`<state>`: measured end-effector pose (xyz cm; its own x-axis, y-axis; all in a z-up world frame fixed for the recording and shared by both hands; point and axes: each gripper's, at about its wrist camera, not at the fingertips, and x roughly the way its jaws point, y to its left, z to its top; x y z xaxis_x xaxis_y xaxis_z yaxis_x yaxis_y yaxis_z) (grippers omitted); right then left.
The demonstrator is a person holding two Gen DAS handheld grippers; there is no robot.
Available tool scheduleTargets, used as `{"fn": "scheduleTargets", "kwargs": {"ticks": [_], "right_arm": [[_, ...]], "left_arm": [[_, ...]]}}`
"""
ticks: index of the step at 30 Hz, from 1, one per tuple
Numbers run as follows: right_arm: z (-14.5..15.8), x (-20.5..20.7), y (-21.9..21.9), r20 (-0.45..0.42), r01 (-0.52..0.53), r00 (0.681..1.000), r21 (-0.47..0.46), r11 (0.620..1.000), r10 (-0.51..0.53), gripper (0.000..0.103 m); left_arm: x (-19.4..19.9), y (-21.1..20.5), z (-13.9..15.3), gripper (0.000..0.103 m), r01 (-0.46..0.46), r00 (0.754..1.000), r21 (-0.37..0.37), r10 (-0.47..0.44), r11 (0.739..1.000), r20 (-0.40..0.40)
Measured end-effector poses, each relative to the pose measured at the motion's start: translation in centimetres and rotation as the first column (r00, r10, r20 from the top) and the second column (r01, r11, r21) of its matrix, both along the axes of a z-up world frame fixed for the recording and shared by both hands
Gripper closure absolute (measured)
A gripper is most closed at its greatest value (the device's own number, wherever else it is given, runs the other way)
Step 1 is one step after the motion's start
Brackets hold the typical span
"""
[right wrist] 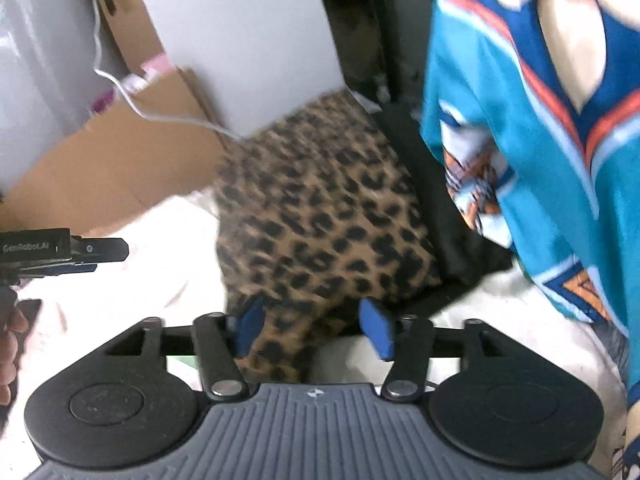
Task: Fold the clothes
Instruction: 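Open both grippers and lift them away from the skirt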
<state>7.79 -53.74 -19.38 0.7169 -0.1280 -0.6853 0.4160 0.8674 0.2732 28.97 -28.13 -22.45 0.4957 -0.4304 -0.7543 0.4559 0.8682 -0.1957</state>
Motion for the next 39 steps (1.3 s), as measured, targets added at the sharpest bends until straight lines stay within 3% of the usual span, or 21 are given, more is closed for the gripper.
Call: {"fn": "scheduleTargets", "kwargs": {"ticks": [4, 8, 12, 19, 27, 36, 39], "right_arm": [[3.6, -0.5, 1.4, 0.023, 0.012, 1.0, 0.055, 0.998, -0.013, 0.022], [7.6, -1.1, 3.6, 0.018, -0.036, 0.999, 0.021, 0.999, 0.036, 0.015], [11.7, -2.2, 5.2, 0.031, -0.038, 0.999, 0.01, 0.999, 0.038, 0.014], [17.8, -5.2, 6.9, 0.047, 0.03, 0.998, 0.038, 0.999, -0.032, 0.013], [25.4, -10.0, 9.8, 0.088, 0.117, 0.988, 0.14, 0.983, -0.13, 0.013], [31.9, -15.0, 15.2, 0.181, 0.126, 0.972, 0.135, 0.983, -0.15, 0.011], [33.1, -15.9, 16.8, 0.201, 0.131, 0.969, 0.085, 0.988, -0.146, 0.01]], "left_arm": [[-0.9, 0.8, 3.6, 0.008, 0.029, 0.999, 0.081, -0.03, 0.996, 0.016], [-2.2, 1.9, 6.7, 0.007, 0.029, 1.0, 0.127, -0.03, 0.991, 0.007], [-3.8, 3.4, 9.8, 0.007, -0.008, 1.0, 0.117, 0.009, 0.993, -0.009], [-7.9, 5.6, 15.9, 0.004, 0.013, 0.999, 0.125, -0.017, 0.992, 0.032], [-13.3, 9.2, 24.0, 0.001, -0.023, 0.995, 0.049, 0.018, 0.999, 0.099], [-19.3, 14.2, 29.5, 0.001, -0.108, 0.989, 0.059, 0.101, 0.992, 0.111], [-20.9, 15.7, 30.3, 0.001, -0.123, 0.987, 0.047, 0.117, 0.991, 0.114]]}}
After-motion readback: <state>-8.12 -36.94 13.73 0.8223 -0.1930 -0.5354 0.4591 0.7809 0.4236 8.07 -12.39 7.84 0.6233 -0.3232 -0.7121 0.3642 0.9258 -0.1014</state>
